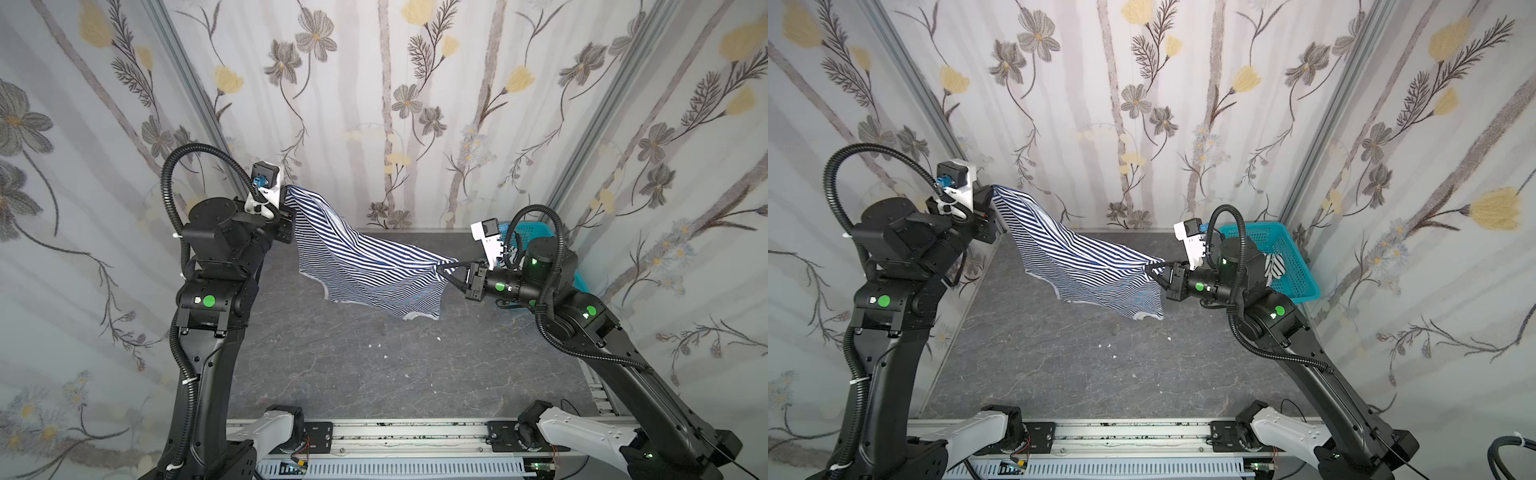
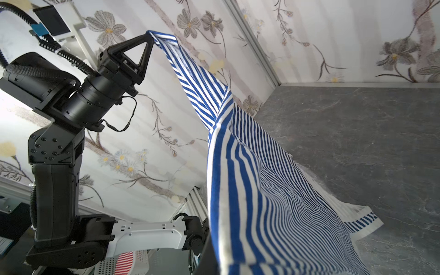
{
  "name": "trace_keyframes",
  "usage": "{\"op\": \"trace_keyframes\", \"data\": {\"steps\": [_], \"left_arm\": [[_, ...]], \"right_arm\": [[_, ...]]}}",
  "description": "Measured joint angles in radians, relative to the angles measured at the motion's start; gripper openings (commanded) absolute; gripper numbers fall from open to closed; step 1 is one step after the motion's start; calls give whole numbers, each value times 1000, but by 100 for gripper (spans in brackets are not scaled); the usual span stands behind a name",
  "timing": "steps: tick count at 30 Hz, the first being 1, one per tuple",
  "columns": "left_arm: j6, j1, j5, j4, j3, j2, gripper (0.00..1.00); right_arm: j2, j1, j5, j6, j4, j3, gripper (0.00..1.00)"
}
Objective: Fold and stack tank tops
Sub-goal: Smooth out the tank top at the center of the table.
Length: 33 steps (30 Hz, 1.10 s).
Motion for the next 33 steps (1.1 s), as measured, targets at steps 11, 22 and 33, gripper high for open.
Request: {"op": "trace_keyframes", "data": {"steps": [11,22,33], "left_arm": [[19,-2,19,11,291,341,0],[61,-218,29,-4,650,931,0],[46,-262,-21,-19,859,1085,0]], "right_arm": [[15,100,12,60,107,-138,0],[31,104,-11,205,322,-418,0],[-50,47,54,215,272,-339,0]]}}
